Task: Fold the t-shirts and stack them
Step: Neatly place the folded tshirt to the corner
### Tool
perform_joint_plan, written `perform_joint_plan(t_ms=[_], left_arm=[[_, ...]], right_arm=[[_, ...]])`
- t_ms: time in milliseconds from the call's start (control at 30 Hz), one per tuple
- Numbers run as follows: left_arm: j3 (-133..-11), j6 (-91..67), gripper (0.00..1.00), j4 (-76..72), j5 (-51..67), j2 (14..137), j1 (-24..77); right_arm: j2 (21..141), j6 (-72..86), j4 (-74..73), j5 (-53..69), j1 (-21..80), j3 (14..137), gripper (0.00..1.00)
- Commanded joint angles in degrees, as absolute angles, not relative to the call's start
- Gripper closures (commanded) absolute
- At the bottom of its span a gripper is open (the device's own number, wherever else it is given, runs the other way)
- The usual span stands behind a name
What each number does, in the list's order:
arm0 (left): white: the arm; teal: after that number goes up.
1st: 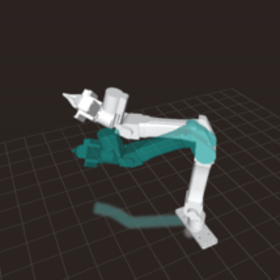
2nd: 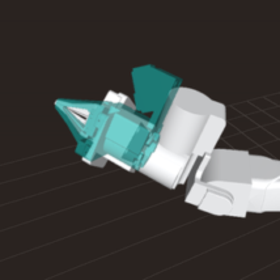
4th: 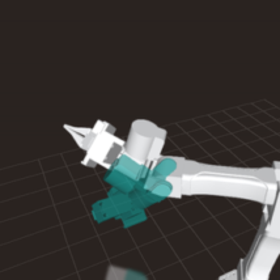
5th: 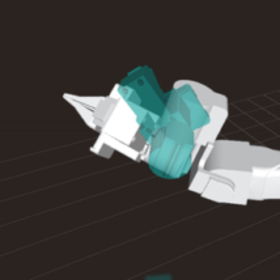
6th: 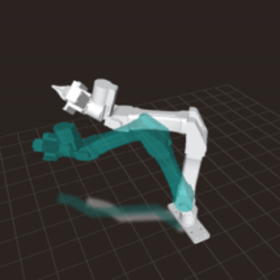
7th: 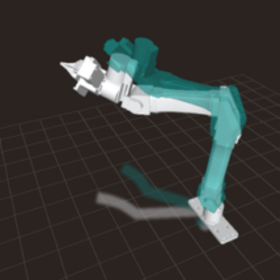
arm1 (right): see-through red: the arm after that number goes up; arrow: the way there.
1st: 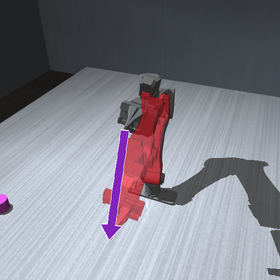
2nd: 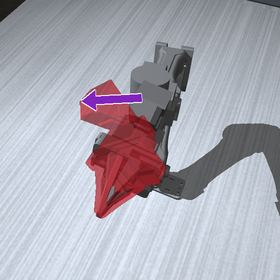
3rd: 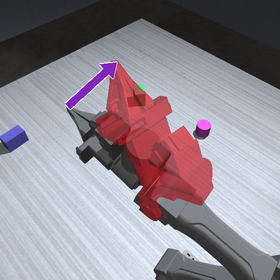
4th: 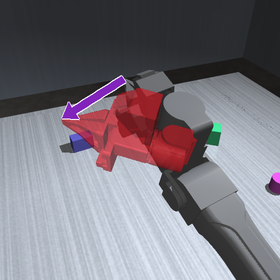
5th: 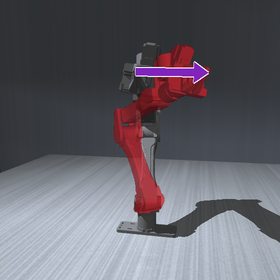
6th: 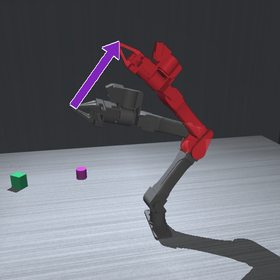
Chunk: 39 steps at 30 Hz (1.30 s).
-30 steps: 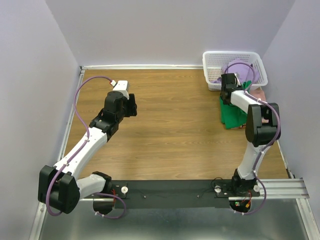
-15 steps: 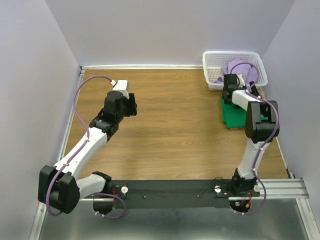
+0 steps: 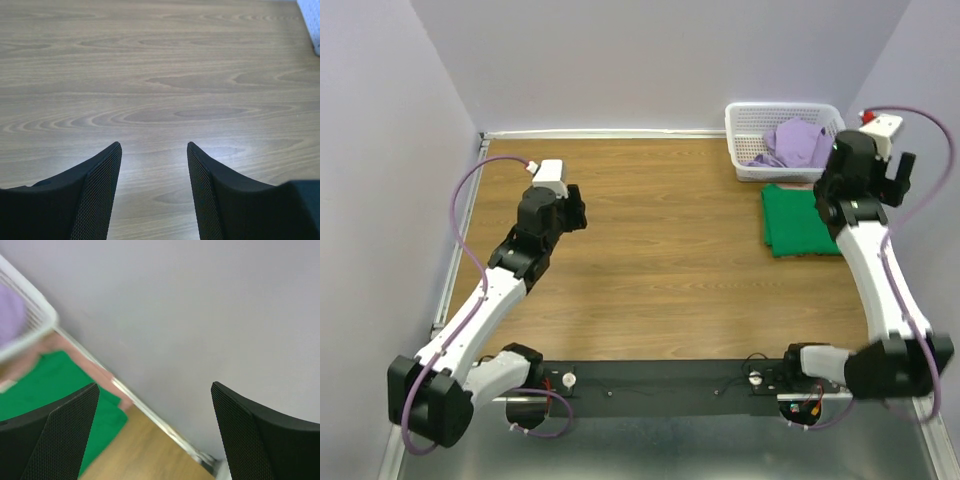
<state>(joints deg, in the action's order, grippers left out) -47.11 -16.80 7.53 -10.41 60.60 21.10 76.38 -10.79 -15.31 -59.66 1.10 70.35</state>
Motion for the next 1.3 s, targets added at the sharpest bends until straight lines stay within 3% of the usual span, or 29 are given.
perform_joint_plan(t_ms=[0, 200, 367, 467, 500, 600, 867, 900, 1267], left_arm=[[-46.8, -17.0, 0.36, 5.9, -16.8, 56.1, 20.8], [-52.1, -19.9, 0.35, 13.9, -27.7, 44.9, 20.8], [-53.5, -22.8, 0.34, 19.2, -36.9, 32.5, 20.9], [-51.2, -24.1, 0.31, 19.0, -42.6, 24.8, 20.9], [-49.5, -24.1, 0.22, 18.6, -44.8, 23.0, 20.9], [-46.9, -24.3, 0.15, 17.7, -46.7, 16.6, 20.8], [-38.0, -22.7, 0.14, 12.6, -45.6, 5.1, 21.0], [-37.3, -22.9, 0.01, 12.3, -45.8, 4.7, 20.9], [-33.8, -23.9, 0.01, 11.2, -45.6, 6.1, 20.9]], right_arm=[[63.1, -3.4, -16.8, -52.1, 0.9, 66.1, 0.0], [40.5, 3.0, -19.1, -38.6, 1.0, 59.9, 0.0], [27.1, 4.8, -20.3, -34.5, 1.0, 55.4, 0.0], [19.6, 4.4, -20.5, -31.4, 1.0, 52.4, 0.0], [18.4, 3.3, -20.6, -29.5, 1.1, 51.5, 0.0], [16.4, 4.5, -21.4, -29.6, 1.5, 49.6, 0.0], [15.8, 7.6, -20.5, -26.5, 1.8, 44.4, 0.0], [15.7, 7.5, -20.3, -26.2, 1.7, 43.8, 0.0], [15.6, 6.1, -18.0, -24.3, 1.9, 41.8, 0.0]])
